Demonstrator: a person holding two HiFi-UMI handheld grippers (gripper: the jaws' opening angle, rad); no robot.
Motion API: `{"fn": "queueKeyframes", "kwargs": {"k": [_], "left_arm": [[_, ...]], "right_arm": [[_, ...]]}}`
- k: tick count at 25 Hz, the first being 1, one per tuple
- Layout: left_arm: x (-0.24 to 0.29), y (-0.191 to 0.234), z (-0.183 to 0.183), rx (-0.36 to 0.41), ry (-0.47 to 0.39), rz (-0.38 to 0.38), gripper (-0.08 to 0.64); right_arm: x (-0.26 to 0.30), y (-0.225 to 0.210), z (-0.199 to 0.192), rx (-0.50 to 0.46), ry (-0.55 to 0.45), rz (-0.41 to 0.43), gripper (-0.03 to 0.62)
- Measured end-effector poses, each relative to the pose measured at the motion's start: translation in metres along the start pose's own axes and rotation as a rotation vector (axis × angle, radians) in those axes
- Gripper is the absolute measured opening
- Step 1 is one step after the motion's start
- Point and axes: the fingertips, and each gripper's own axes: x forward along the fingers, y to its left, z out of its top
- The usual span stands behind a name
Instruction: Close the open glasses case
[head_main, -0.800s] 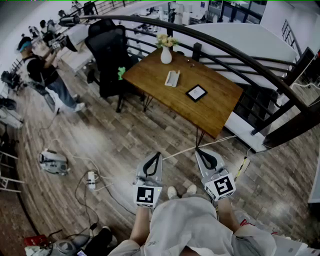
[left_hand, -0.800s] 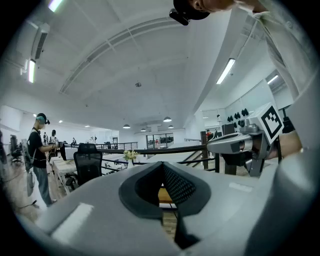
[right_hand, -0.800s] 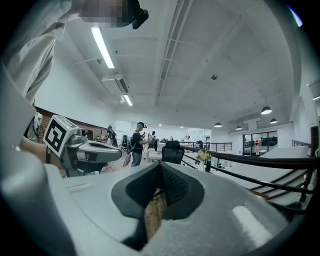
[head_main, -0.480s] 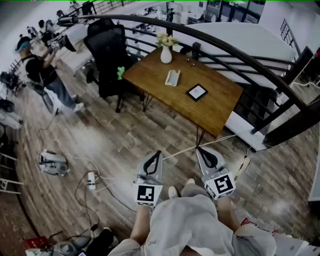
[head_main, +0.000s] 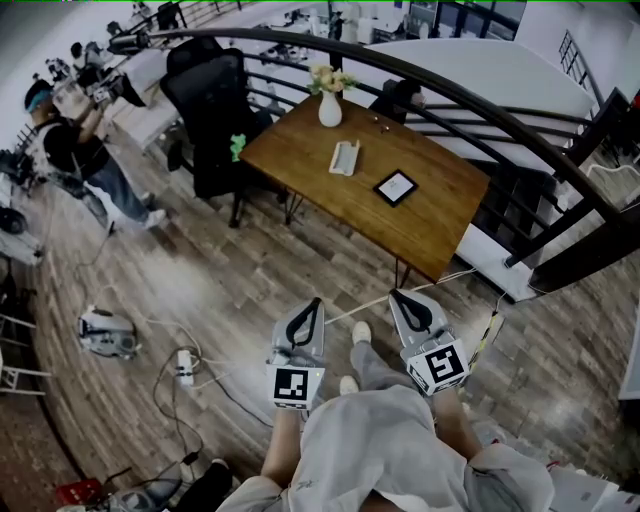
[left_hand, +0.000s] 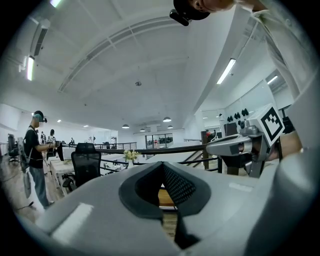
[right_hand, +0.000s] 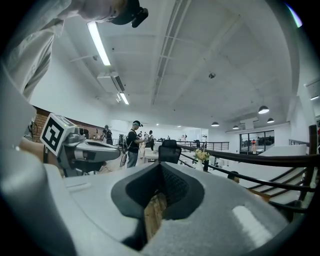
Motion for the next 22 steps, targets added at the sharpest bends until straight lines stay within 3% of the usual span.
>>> {"fn": "queueKeyframes", "kwargs": {"k": [22], "left_arm": [[0.180, 0.081, -0.007, 0.002, 0.050, 0.056, 0.019]], "right_arm": [[0.157, -0.127, 0.000, 0.043, 0.001, 0.100, 0.005]]}}
